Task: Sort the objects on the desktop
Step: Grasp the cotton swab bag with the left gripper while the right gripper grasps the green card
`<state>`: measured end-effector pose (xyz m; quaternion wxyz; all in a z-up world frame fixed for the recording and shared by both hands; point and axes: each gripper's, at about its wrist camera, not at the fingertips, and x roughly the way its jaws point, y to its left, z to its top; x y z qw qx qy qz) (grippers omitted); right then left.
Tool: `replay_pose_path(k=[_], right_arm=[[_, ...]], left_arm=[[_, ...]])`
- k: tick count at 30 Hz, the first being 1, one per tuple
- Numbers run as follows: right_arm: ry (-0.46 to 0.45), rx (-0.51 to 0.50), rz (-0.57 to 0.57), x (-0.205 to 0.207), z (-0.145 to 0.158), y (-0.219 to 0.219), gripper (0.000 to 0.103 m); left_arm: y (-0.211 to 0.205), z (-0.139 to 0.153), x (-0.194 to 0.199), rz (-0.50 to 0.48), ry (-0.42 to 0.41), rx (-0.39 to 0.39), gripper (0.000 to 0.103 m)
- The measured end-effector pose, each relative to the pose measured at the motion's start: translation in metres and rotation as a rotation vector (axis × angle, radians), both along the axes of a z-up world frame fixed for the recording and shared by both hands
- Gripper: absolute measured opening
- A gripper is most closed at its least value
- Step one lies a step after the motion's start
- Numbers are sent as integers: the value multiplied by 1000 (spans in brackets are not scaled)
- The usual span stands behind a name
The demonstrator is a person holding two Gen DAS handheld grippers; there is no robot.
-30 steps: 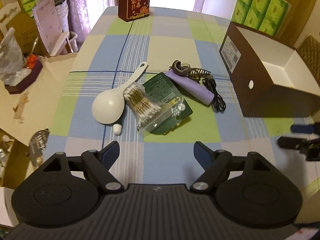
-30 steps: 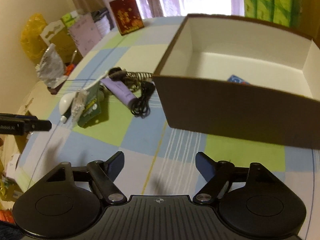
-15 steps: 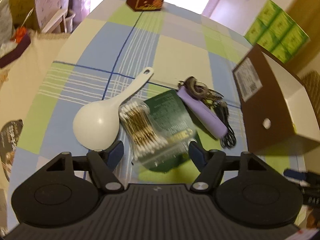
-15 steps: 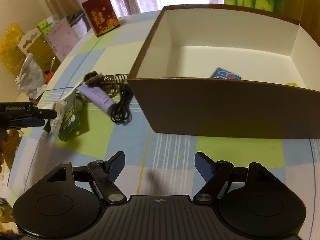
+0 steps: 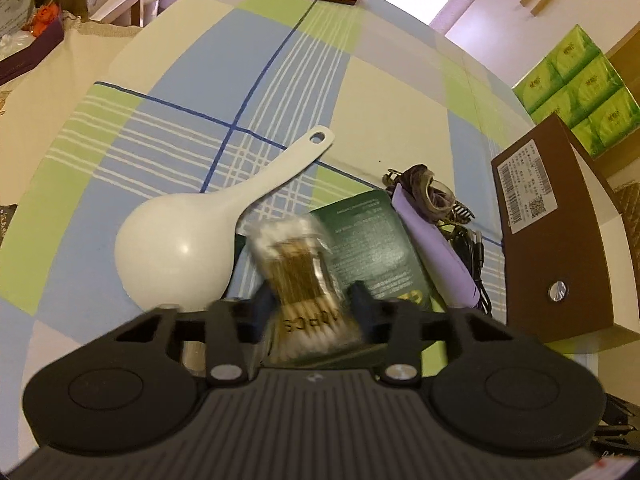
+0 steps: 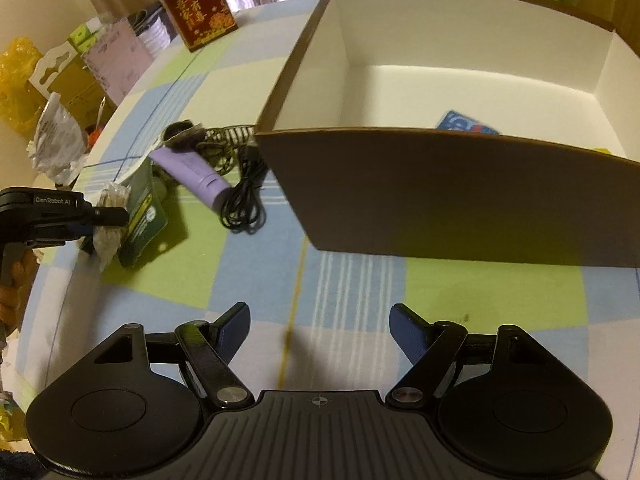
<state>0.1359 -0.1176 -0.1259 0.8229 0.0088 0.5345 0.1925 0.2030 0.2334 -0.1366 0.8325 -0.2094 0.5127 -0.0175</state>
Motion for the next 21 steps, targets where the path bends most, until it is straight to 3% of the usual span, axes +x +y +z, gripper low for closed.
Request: replay_pose_path(k=[2,10,12,21], right_arm=[[5,2,21,-1,-1,8,75],[-31,43,171,-7,4,54,74],[-42,67,213,-5,4,68,64],[-112,124,326,20,-5,132,48]], left_arm=[[2,1,-3,-8,1,-8,21],[14,24,-32,-59,-27,9,20],[19,27,-39,-62,-27,15,20],[48,38,-57,-22,-47,32,20]])
